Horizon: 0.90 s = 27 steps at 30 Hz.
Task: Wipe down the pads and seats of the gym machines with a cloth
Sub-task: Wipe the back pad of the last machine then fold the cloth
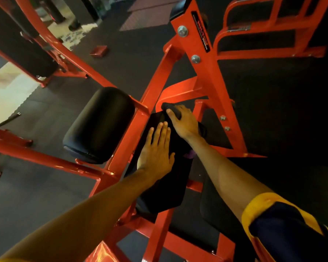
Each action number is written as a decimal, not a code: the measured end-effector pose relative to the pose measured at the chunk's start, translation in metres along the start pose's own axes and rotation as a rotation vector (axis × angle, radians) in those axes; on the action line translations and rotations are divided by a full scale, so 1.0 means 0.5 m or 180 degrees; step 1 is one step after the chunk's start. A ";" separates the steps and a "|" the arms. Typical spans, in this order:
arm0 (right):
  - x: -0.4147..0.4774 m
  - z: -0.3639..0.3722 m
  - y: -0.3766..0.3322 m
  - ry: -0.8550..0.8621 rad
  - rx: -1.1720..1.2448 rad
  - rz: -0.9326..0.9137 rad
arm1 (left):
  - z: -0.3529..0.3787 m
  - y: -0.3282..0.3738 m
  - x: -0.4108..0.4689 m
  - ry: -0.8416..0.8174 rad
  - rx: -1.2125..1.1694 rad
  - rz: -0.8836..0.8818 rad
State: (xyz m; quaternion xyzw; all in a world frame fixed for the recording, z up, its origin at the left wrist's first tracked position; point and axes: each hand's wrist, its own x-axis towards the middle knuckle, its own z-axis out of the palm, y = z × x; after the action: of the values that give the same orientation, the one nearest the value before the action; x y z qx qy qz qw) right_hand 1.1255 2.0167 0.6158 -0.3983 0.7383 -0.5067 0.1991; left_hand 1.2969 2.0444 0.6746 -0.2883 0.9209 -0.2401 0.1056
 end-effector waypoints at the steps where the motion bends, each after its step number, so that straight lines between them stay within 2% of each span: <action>1: 0.007 -0.001 0.011 0.0024 0.0100 0.0008 | -0.001 -0.001 0.002 0.0007 -0.0008 -0.0001; 3: 0.016 -0.014 0.030 -0.0032 0.0391 0.0281 | -0.001 0.000 0.005 0.0011 0.0002 -0.0015; 7: 0.057 -0.030 0.075 -0.0561 0.0791 0.1320 | -0.004 0.003 0.001 -0.0115 -0.0036 -0.0048; 9: 0.073 -0.032 0.060 -0.0651 0.0540 0.1330 | -0.006 0.001 0.000 -0.0092 0.0014 -0.0038; 12: 0.067 -0.024 -0.003 -0.0651 0.0079 0.0771 | -0.011 0.000 0.001 -0.0089 -0.0028 -0.0044; 15: 0.049 -0.020 -0.029 -0.0590 0.0026 0.0379 | -0.011 0.002 0.001 -0.0058 0.0018 -0.0045; 17: 0.049 -0.021 0.000 -0.0584 0.0182 0.0520 | -0.007 0.002 0.000 -0.0055 0.0016 -0.0033; 21: 0.034 -0.025 0.056 -0.0364 0.0847 0.1211 | -0.003 0.001 0.002 -0.0064 -0.0014 -0.0021; 27: -0.060 -0.005 0.133 0.0055 0.1100 0.1901 | 0.000 -0.005 0.006 -0.0055 -0.0011 -0.0007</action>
State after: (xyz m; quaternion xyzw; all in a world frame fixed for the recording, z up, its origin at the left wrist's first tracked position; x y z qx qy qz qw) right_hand 1.1162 2.0531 0.5535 -0.1207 0.7272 -0.5469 0.3969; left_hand 1.2954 2.0408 0.6757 -0.2915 0.9201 -0.2362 0.1128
